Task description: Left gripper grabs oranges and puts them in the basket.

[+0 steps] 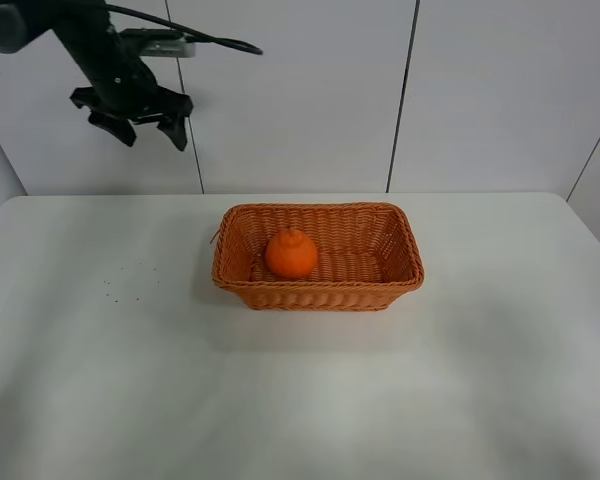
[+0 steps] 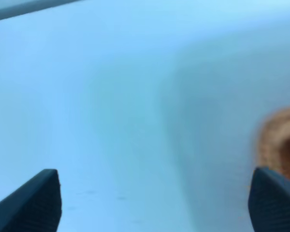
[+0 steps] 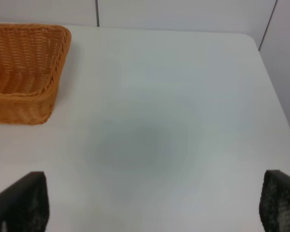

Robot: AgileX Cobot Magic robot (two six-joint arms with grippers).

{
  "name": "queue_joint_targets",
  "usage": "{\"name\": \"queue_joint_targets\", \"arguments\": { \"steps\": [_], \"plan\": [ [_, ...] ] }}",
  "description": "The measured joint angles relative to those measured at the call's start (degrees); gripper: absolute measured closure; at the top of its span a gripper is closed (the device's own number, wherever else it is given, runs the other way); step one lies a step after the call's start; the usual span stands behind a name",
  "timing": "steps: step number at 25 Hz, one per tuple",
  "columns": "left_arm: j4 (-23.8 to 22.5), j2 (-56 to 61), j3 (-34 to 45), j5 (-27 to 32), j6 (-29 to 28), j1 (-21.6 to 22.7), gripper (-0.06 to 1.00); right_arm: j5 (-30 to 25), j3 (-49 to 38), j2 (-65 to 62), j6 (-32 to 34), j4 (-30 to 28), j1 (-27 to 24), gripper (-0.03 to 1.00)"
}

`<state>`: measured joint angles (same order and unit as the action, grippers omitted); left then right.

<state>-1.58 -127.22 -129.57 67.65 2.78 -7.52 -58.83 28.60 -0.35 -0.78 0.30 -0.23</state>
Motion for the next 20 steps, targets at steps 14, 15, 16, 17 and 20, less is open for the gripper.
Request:
{"name": "queue_joint_targets", "arguments": {
  "steps": [14,15,16,17,20],
  "plan": [
    [1.6,1.6,3.0,0.1,0.2,10.0,0.07,0.0,0.0,0.0,0.0,0.0,0.0,0.27],
    [1.6,2.8,4.8,0.3,0.2,10.0,0.07,0.0,0.0,0.0,0.0,0.0,0.0,0.27],
    [1.6,4.0,6.4,0.3,0.2,10.0,0.07,0.0,0.0,0.0,0.0,0.0,0.0,0.27],
    [1.6,5.6,8.3,0.3,0.2,10.0,0.07,0.0,0.0,0.0,0.0,0.0,0.0,0.27],
    [1.6,12.2,14.6,0.3,-0.1,10.0,0.07,0.0,0.0,0.0,0.0,0.0,0.0,0.27]
  ]
}}
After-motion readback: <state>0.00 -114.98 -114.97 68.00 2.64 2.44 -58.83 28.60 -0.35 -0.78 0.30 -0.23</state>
